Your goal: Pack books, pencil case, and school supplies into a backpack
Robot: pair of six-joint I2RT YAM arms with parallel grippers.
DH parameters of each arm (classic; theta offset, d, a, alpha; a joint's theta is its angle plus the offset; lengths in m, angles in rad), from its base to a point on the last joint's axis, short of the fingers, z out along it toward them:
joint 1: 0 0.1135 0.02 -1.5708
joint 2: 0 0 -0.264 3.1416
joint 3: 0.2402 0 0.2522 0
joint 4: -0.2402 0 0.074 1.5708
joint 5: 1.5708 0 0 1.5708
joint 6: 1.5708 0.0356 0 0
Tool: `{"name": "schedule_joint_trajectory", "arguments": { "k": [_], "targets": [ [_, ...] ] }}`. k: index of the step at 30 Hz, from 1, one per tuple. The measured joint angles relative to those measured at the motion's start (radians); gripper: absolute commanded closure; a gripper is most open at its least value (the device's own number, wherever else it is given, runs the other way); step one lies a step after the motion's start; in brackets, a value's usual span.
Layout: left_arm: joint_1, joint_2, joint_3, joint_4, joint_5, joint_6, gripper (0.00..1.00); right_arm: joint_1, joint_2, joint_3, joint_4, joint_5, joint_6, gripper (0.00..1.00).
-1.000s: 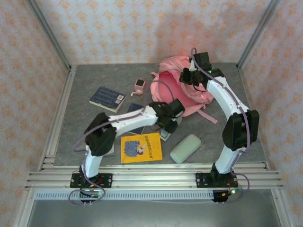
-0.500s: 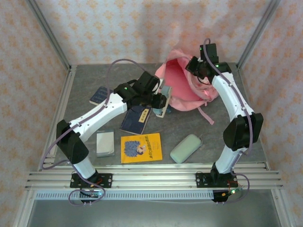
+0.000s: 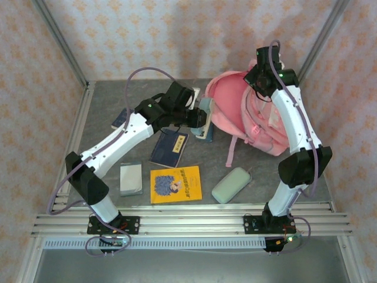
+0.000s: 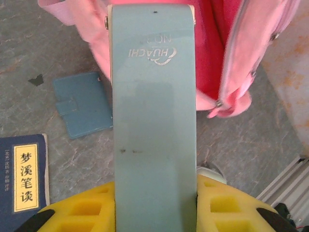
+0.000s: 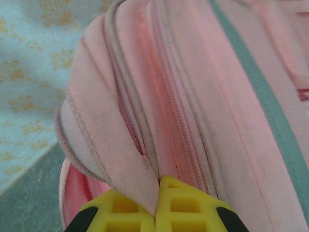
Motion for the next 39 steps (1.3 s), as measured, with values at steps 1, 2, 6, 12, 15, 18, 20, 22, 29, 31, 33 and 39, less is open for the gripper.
{"name": "schedule_joint_trajectory", "arguments": {
  "k": [1,2,6,12,15,18,20,22,29,31,33,39],
  "targets": [
    [0.004,0.000,0.009,0.001,0.002,-0.008,0.92,0.000,-0.001,-0.010,0.006,-0.008,0.000,1.00],
    [0.011,0.002,0.023,0.002,0.004,-0.024,0.92,0.000,-0.005,-0.030,0.022,-0.030,0.001,1.00],
    [0.039,0.055,0.135,0.017,0.009,-0.084,0.93,0.000,-0.014,-0.118,0.086,-0.134,0.004,1.00],
    [0.068,0.305,0.414,0.082,0.062,-0.180,0.95,-0.005,-0.019,-0.211,0.189,-0.328,0.003,1.00],
    [0.071,0.451,0.528,0.093,0.081,-0.213,0.95,-0.010,-0.024,-0.217,0.216,-0.402,0.003,1.00],
    [0.081,0.547,0.574,0.088,0.085,-0.236,0.96,-0.024,-0.030,-0.217,0.228,-0.458,0.000,1.00],
    [0.087,0.592,0.588,0.088,0.084,-0.241,0.96,-0.032,-0.030,-0.217,0.251,-0.499,0.000,1.00],
    [0.089,0.618,0.587,0.088,0.085,-0.247,0.96,-0.034,-0.031,-0.217,0.269,-0.538,0.000,1.00],
    [0.087,0.639,0.549,0.219,0.191,-0.334,0.95,-0.035,-0.032,-0.217,0.359,-0.690,0.039,1.00],
    [0.088,0.639,0.521,0.287,0.226,-0.368,0.95,-0.046,-0.032,-0.217,0.384,-0.721,0.063,1.00],
    [0.087,0.639,0.493,0.350,0.249,-0.401,0.94,-0.060,-0.032,-0.221,0.414,-0.752,0.092,1.00],
    [0.073,0.665,0.458,0.481,0.277,-0.489,0.91,-0.075,-0.031,-0.238,0.512,-0.807,0.181,1.00]
  ]
}}
